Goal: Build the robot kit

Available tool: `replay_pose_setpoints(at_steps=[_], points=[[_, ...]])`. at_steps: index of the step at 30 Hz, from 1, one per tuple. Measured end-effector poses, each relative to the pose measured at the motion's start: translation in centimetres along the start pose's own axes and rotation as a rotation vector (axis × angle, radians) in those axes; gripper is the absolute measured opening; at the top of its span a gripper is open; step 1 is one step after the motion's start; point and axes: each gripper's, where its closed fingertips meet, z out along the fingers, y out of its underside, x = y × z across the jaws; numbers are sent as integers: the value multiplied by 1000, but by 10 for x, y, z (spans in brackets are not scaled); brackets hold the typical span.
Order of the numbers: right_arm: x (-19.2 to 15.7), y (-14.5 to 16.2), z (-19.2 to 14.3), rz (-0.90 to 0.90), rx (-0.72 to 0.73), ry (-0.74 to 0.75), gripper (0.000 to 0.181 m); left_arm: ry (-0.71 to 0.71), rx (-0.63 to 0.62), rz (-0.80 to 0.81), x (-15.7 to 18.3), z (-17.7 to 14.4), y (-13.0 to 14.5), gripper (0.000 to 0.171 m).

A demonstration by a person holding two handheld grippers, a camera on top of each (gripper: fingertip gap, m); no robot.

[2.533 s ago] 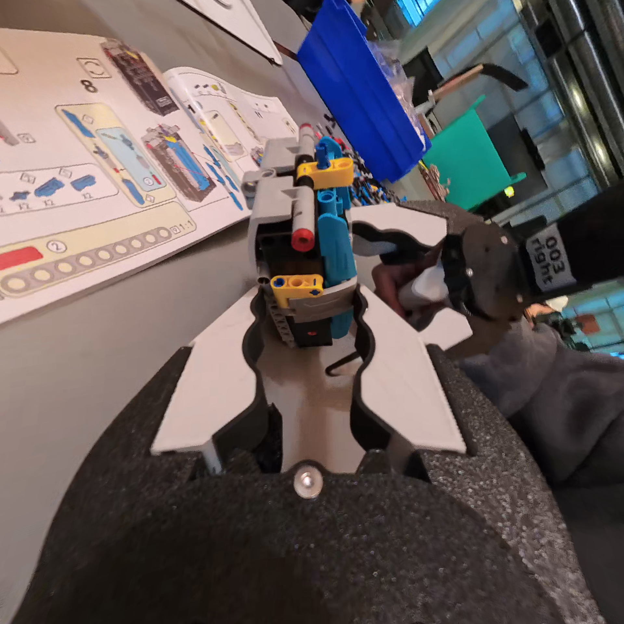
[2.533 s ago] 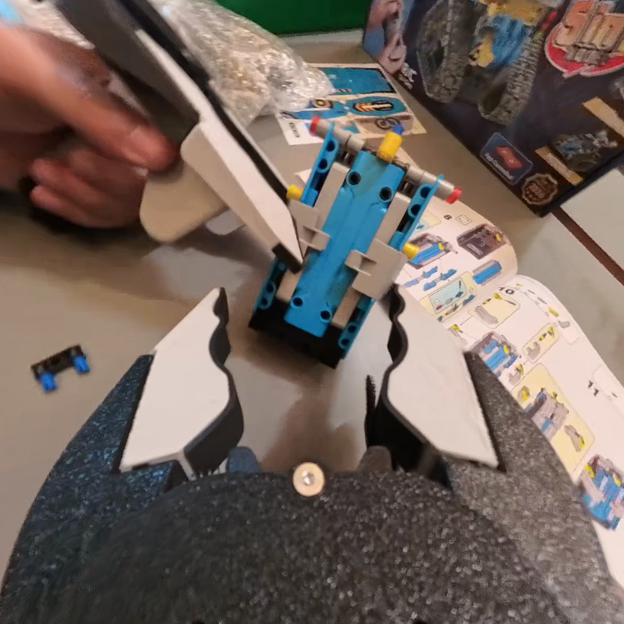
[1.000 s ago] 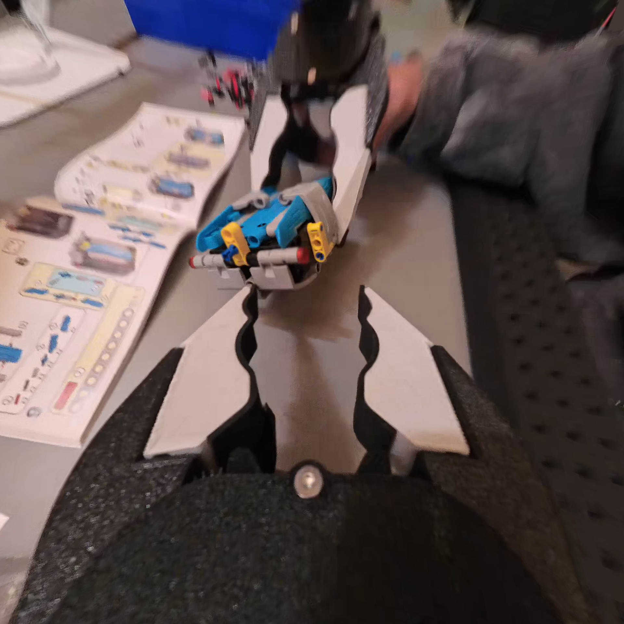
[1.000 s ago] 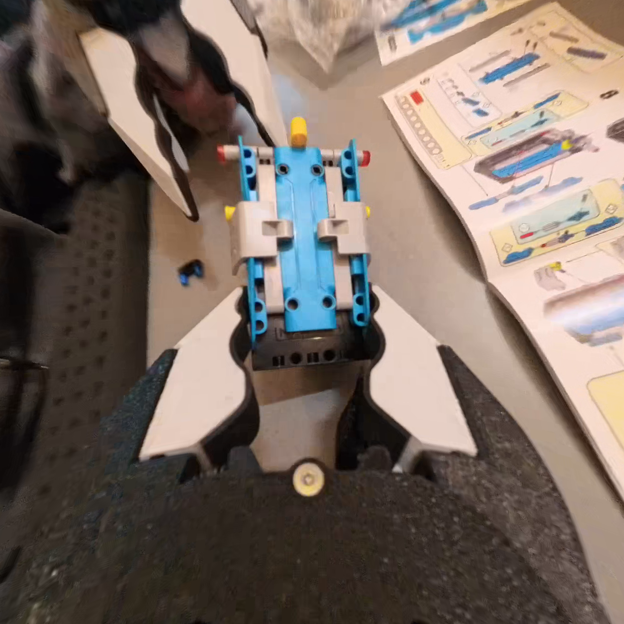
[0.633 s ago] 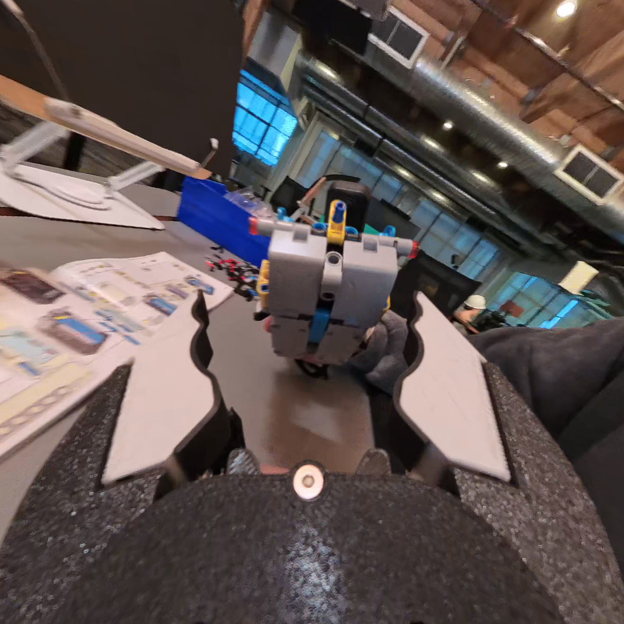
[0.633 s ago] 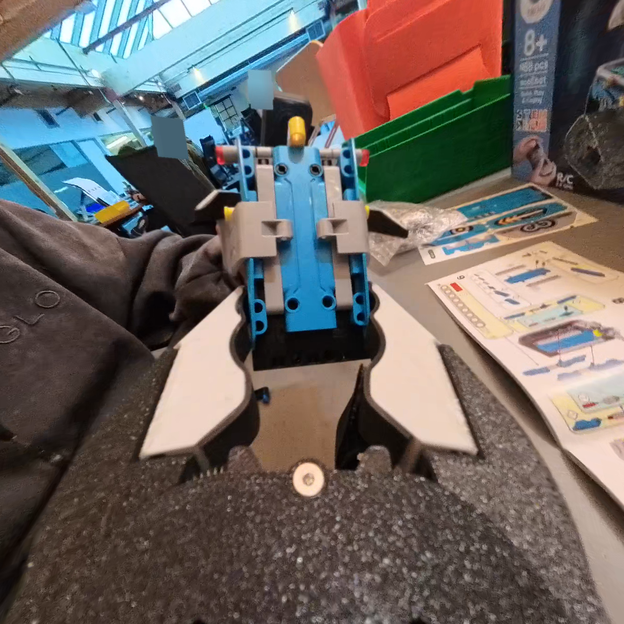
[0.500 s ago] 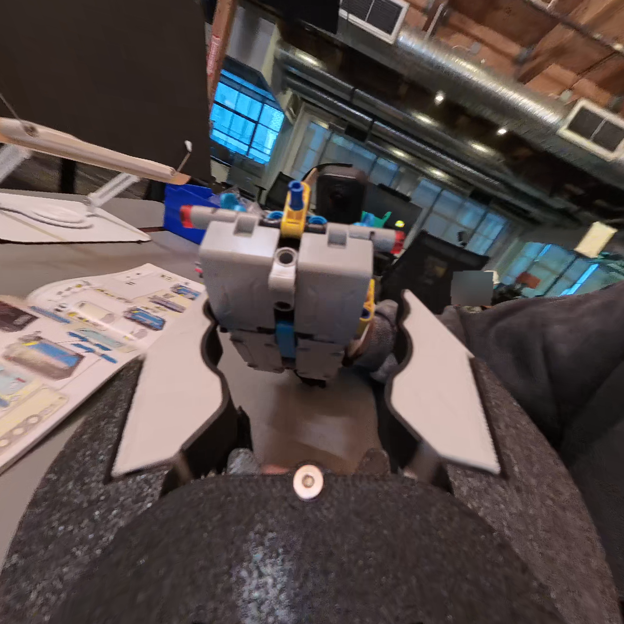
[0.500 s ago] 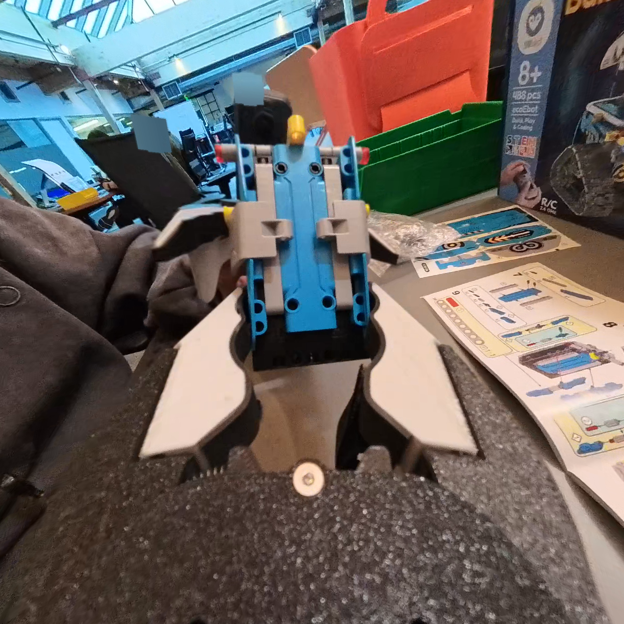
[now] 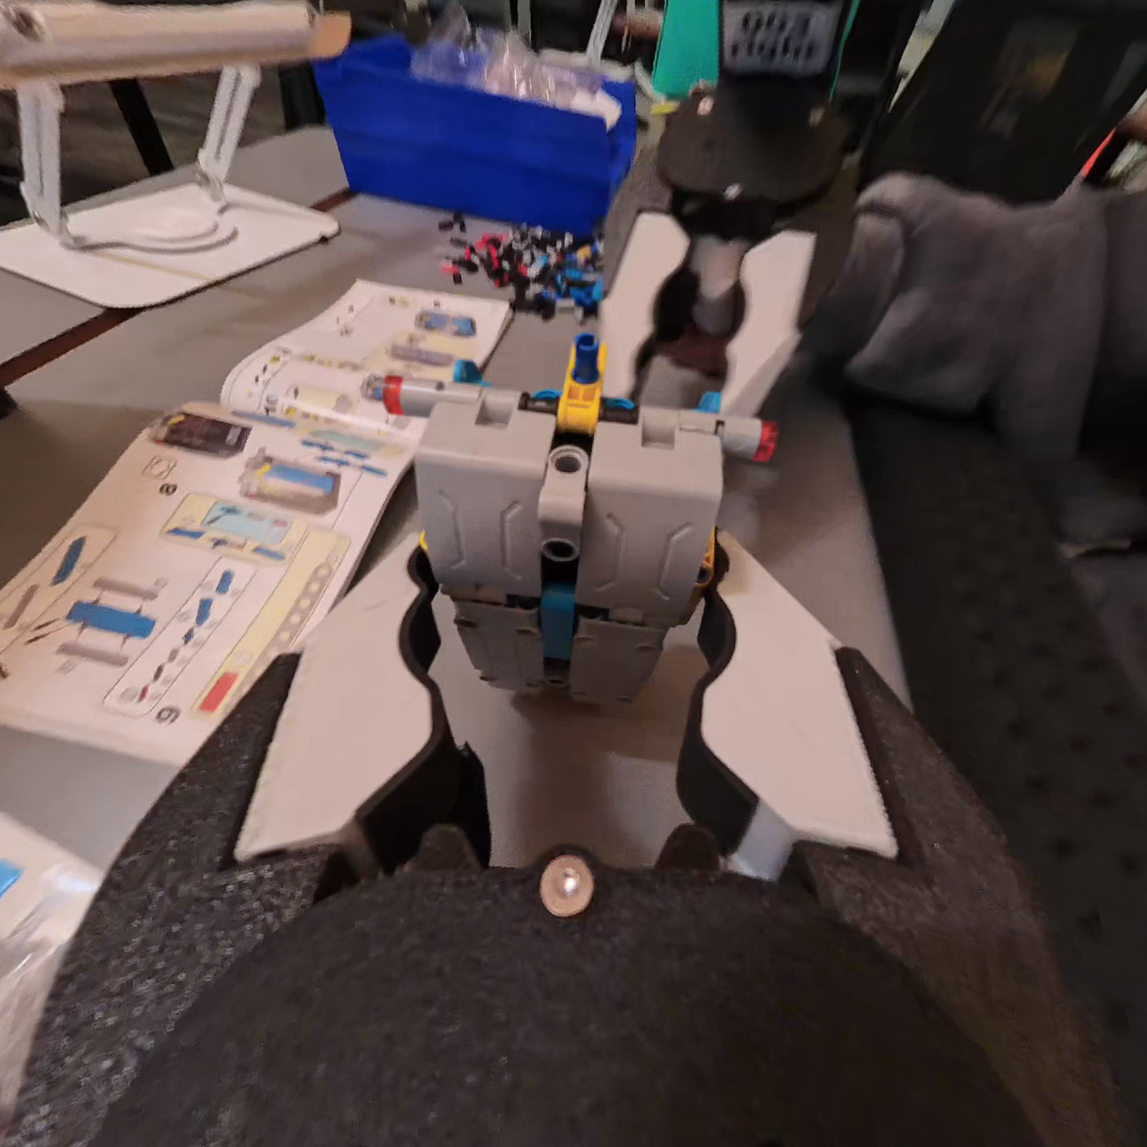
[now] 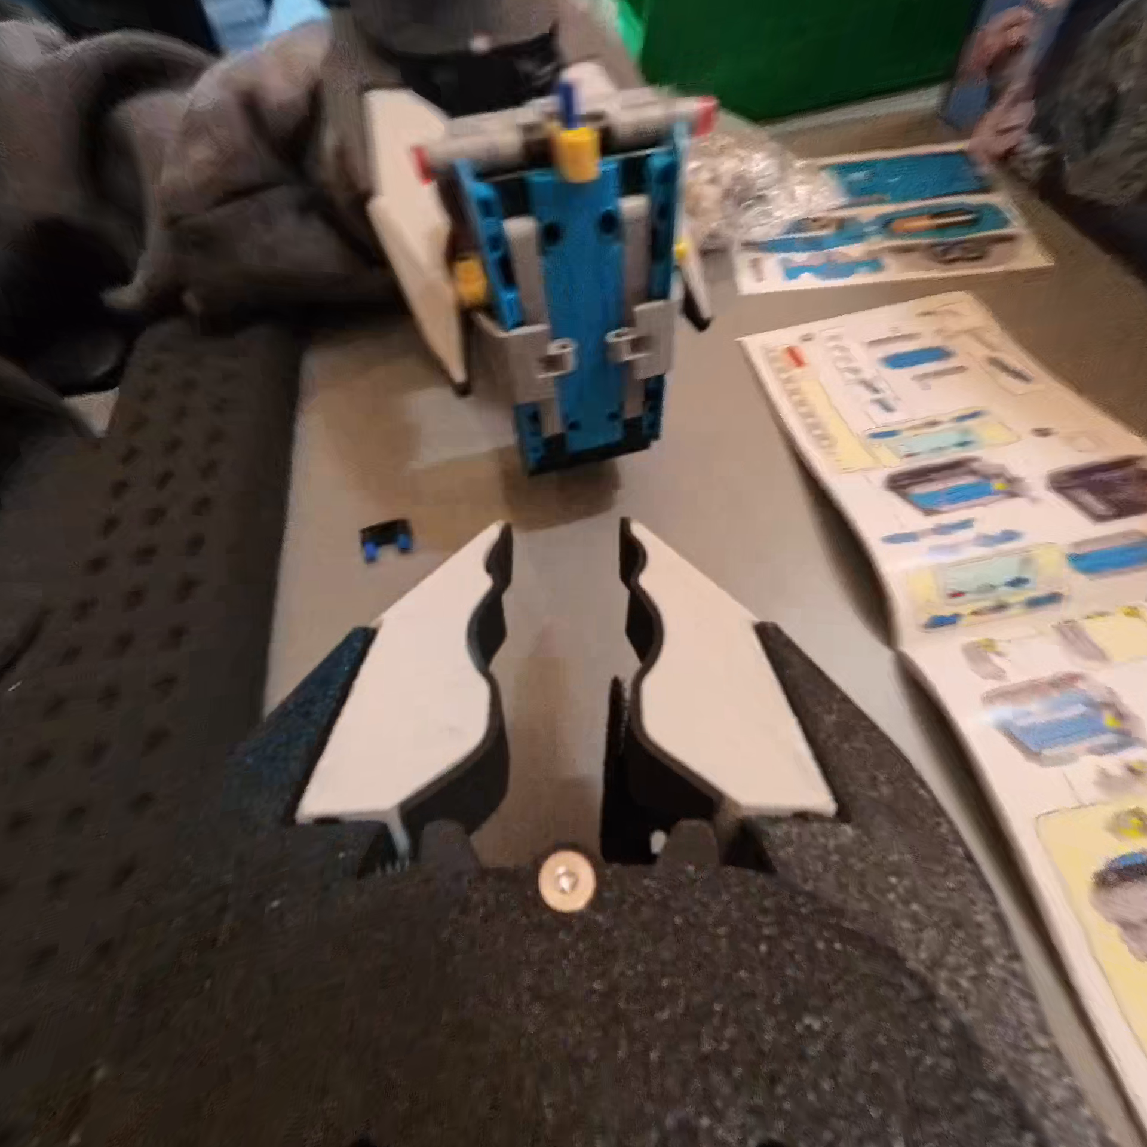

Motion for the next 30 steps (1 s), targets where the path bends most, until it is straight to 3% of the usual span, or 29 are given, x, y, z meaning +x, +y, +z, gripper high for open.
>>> replay_pose_setpoints(at_steps=[3,8,11,15,18,21,26,30], points=[[-64,19,16,26,-110,-293,41,26,-94,14,-2,-7,23,85],[-96,29,53,-207,-230,-209,40,28,-153,104,3,-6,30,86],[-84,40,61,-289,-310,-78,40,54,-146,115,9,-5,30,86],[-86,41,67,-239,-308,-111,24,97,-131,117,14,-3,30,86],[-79,40,64,-193,-306,-106,23,104,-128,122,15,-4,30,87],[-62,14,49,-84,-155,-85,23,100,-126,122,15,-3,30,87],[-31,-58,5,145,324,-96,23,93,-122,121,15,-3,29,87],[-43,-62,4,201,379,-238,23,99,-56,91,15,-15,12,92]])
